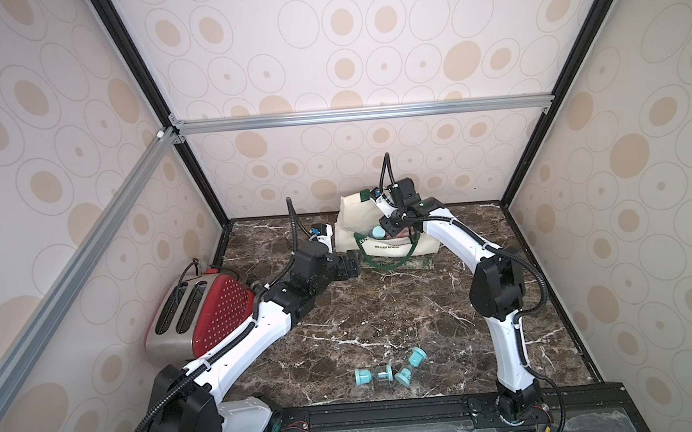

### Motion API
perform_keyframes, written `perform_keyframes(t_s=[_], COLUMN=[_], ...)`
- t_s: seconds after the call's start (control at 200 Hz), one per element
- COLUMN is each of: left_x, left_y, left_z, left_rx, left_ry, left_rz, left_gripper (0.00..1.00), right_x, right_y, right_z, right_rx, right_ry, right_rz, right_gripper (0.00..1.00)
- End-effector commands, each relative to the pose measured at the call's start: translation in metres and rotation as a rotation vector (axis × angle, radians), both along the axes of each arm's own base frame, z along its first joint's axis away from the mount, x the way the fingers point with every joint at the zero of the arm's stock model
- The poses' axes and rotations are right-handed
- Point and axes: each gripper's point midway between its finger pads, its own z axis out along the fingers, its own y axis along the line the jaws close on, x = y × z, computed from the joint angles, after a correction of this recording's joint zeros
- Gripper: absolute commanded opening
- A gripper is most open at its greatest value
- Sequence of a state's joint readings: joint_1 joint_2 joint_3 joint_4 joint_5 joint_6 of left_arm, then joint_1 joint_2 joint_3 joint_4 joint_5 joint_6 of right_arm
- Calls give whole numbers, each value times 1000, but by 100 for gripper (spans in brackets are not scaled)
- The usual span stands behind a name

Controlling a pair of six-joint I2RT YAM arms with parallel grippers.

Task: Put the hourglass into the canvas bag
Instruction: Place the hourglass in the canvas bag.

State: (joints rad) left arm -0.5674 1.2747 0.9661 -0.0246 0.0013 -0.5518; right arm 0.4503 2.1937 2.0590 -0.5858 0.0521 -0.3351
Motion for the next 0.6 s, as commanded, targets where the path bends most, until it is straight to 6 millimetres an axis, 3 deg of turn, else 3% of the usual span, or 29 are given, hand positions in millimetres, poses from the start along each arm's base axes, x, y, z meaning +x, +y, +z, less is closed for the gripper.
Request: perform_keyframes(t_s=[0.0,0.13,0.34,0.595], left_x=[8,8,5,-4], left_y=[1,4,9,22], left_z=[17,18,20,22], left_rx=[-1,3,15,32], left_ry=[-51,-55,-61,-73], left_rz=[17,26,42,70], left_gripper=[97,97,97,97], right_x=[-4,-5,-16,-53], right_y=[-1,-1,4,9], right_z=[-12,-4,34,75], right_rx=[-37,-33,21,72], right_ry=[14,7,-26,-36], right_rz=[19,20,23,24], right_gripper=[39,53,71,80])
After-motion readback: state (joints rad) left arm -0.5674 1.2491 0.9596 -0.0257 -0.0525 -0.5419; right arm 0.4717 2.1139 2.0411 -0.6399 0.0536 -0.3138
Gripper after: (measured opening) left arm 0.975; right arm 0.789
